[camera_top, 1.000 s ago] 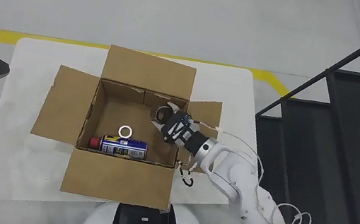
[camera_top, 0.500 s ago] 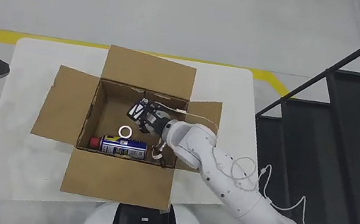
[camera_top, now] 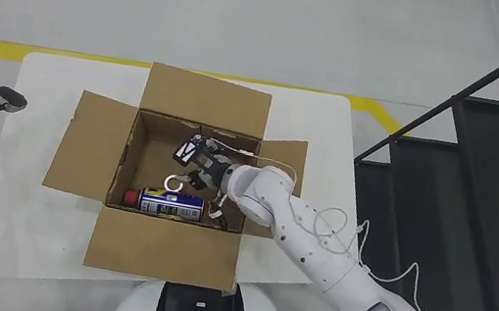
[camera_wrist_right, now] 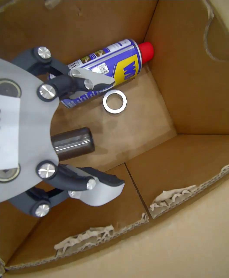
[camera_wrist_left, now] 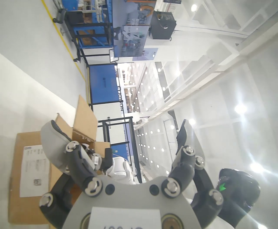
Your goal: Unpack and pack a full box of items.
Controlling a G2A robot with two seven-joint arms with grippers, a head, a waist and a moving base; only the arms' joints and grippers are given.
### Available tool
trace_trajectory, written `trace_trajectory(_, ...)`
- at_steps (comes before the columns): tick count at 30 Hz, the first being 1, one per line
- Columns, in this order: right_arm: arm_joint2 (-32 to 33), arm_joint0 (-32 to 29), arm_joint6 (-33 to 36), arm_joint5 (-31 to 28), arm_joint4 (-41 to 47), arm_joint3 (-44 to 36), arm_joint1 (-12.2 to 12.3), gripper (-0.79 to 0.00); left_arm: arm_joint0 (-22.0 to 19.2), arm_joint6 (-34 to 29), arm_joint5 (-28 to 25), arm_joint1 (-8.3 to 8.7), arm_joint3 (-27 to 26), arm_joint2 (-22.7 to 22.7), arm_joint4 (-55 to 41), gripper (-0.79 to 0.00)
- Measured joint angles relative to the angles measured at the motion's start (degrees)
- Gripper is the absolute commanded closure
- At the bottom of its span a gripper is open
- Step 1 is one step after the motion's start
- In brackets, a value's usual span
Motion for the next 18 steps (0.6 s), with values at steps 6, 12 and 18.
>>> trace_trajectory(6,8.78,-10.13,1.11,-7.03,0.24,-15.74,3.65,-0.785,-7.64,2.37,-0.51,-0.27,8.69,6.22,11.12,-0.785)
trace_trajectory(12,21.85,-23.87,3.31,-12.94,5.08,-34.67,7.08,-0.785,-14.84,0.65,-1.32,-1.64,17.26,13.9,15.66,-0.785)
trace_trajectory(18,34.48,-35.25,3.1,-13.6,10.29,-44.64,8.95,-0.785,-20.65,-8.81,0.88,-3.3,24.77,19.17,11.12,-0.785)
